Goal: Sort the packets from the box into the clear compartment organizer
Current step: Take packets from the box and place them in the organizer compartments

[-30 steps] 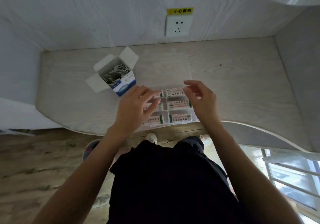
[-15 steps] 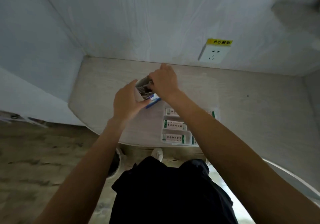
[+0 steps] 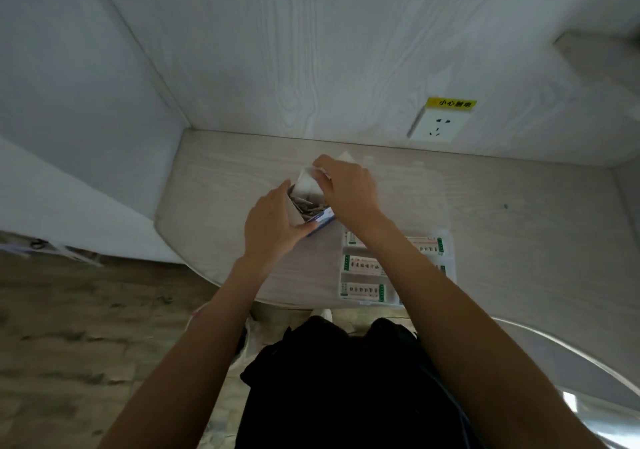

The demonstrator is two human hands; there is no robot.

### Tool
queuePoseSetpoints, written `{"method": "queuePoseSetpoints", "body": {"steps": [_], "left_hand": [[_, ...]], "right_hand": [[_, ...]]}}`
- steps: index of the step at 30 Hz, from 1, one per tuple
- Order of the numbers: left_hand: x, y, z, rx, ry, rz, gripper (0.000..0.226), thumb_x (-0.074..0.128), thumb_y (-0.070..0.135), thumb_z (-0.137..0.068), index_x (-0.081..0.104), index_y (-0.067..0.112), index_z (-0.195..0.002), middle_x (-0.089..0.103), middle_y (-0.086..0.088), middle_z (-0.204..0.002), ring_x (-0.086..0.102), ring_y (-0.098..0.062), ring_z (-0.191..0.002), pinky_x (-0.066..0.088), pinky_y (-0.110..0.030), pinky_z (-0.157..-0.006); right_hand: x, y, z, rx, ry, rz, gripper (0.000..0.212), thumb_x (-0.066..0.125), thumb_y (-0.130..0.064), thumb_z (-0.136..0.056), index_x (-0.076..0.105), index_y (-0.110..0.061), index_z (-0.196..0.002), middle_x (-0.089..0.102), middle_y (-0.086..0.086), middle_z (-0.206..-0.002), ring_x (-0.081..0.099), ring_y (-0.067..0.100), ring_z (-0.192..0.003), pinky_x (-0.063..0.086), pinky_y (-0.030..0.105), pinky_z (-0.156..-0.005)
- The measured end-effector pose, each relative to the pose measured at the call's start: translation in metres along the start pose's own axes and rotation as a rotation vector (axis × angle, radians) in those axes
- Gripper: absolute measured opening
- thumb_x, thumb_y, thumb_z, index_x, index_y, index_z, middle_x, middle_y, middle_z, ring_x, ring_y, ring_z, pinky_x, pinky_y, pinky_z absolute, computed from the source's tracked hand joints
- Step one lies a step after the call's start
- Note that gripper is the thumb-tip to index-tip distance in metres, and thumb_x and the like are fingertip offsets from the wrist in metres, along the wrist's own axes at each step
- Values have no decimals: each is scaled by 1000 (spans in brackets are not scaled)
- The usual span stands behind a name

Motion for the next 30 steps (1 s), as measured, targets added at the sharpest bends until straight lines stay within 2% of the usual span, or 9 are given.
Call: {"method": "queuePoseSetpoints", "body": {"steps": [3, 5, 8, 12, 15, 18, 22, 25, 30], "left_hand": [[-2, -2, 1, 16, -27, -7, 102, 74, 60, -61, 29, 20, -144, 25, -10, -151, 22, -30, -138, 28, -43, -109], [-12, 6, 8, 84, 66, 73, 100, 61, 70, -60, 30, 25, -144, 12, -10, -154, 8, -30, -141, 22, -41, -111], [-36, 31, 20, 149, 136, 338, 68, 50, 64, -75, 34, 35, -135, 25, -1, -150, 22, -18, -138, 24, -27, -109], [-44, 71, 31, -52, -261, 820, 43, 38, 50, -94, 50, 23, -125, 57, 2, -125, 53, -14, -118, 43, -31, -101], [-30, 98, 48, -250, -508, 997, 36, 29, 41, -100, 59, 23, -110, 68, -2, -107, 64, -20, -99, 52, -35, -86], [-12, 114, 67, -233, -625, 997, 30, 31, 31, -101, 58, 20, -103, 73, 1, -84, 68, -14, -72, 56, -27, -64], [15, 125, 85, -180, -567, 955, 20, 38, 16, -99, 56, 8, -98, 59, -7, -74, 58, -9, -55, 45, -20, -48], [31, 126, 96, -150, -464, 784, 19, 48, 17, -96, 61, 4, -101, 63, -4, -73, 61, -7, -55, 47, -19, -48], [40, 124, 108, -76, -312, 639, 9, 65, 27, -86, 66, 27, -77, 69, -1, -74, 66, -20, -70, 52, -37, -67]], "right_hand": [[-15, 10, 10, 35, 213, -191, 19, 52, -25, -96, 65, -11, -99, 68, 7, -75, 64, 27, -68, 48, 32, -61], [-26, 20, 18, 115, 296, -355, 17, 55, -24, -94, 66, -11, -94, 63, 4, -71, 63, 23, -64, 52, 35, -60], [-41, 32, 32, 187, 198, -555, 11, 57, -23, -93, 63, -15, -91, 66, 9, -76, 63, 17, -61, 56, 37, -61], [-53, 43, 64, 83, 5, -574, 10, 57, -27, -92, 64, -20, -92, 66, 0, -81, 59, 10, -68, 47, 21, -63], [-57, 56, 90, 82, 9, -594, 10, 59, -27, -91, 67, -20, -91, 64, -4, -78, 55, 9, -66, 44, 26, -62], [-58, 65, 109, 160, 45, -685, 6, 61, -23, -90, 66, -20, -89, 63, -4, -84, 54, 3, -60, 45, 21, -58], [-54, 78, 140, 327, 27, -934, 7, 59, -12, -91, 66, -14, -93, 64, -1, -76, 62, 7, -55, 47, 19, -51], [-50, 87, 159, 405, 82, -1032, 9, 61, -9, -89, 66, -15, -92, 67, -4, -77, 64, 11, -58, 53, 22, -55], [-47, 96, 177, 500, 33, -1105, 24, 69, -12, -83, 64, -3, -105, 68, 6, -87, 65, 10, -60, 53, 19, -58]]}}
Point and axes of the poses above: each hand's wrist, its own z-axis away from the middle knuckle, its own x-axis out of the palm, y = z × x, the point moved 2 cm from there along -z, towards the middle knuckle
